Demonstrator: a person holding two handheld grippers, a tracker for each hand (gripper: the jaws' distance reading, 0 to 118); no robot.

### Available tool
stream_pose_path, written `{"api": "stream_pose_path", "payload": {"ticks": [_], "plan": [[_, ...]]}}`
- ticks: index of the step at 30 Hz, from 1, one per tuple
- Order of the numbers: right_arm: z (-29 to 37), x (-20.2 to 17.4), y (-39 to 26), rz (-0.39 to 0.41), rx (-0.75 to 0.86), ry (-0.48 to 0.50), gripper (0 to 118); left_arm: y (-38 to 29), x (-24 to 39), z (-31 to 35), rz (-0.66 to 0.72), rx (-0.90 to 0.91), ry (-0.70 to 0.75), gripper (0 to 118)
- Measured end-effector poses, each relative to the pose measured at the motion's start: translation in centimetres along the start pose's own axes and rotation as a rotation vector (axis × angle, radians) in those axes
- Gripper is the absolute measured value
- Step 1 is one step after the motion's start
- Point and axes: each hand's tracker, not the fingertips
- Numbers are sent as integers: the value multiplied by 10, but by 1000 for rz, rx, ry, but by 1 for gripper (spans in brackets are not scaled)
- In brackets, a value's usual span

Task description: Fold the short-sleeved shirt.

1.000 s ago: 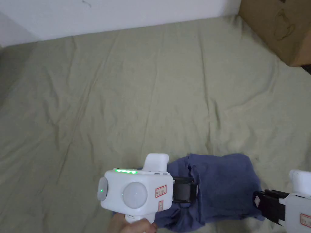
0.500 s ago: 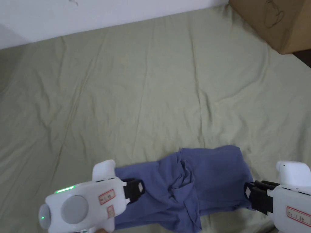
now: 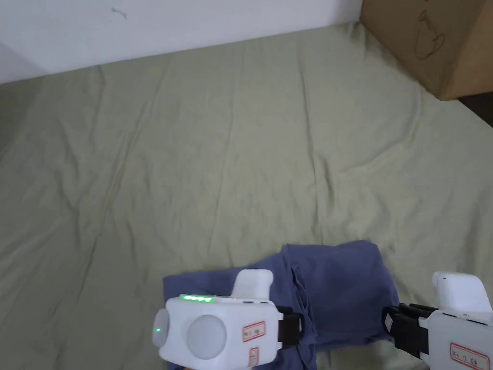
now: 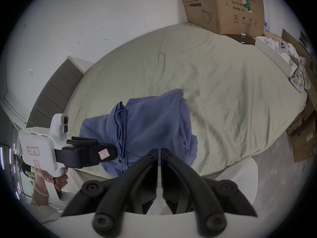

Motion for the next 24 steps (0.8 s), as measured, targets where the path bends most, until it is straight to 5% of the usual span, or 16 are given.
{"api": "stream_pose_path", "payload": {"ticks": [2,3,5,6,8,15,24], "plan": [[1,-7,2,7,11,11,4,-3,-19,23,63,70,30,2],[2,-10,3,16,16,18,4,-5,-32,38,104,104,56,11],[2,-17,5,38,21,33,4,-12,-61,68,188,148,59,51],[1,-21,5,52,25,44,4,-17,-75,83,230,171,62,86],[-2,-30,7,76,18,69,4,-31,-100,106,302,238,53,116],[-13,-66,7,159,11,146,4,-70,-181,121,614,333,-5,117],[-24,-93,8,223,-15,160,4,-59,-202,67,634,334,-321,118]]}}
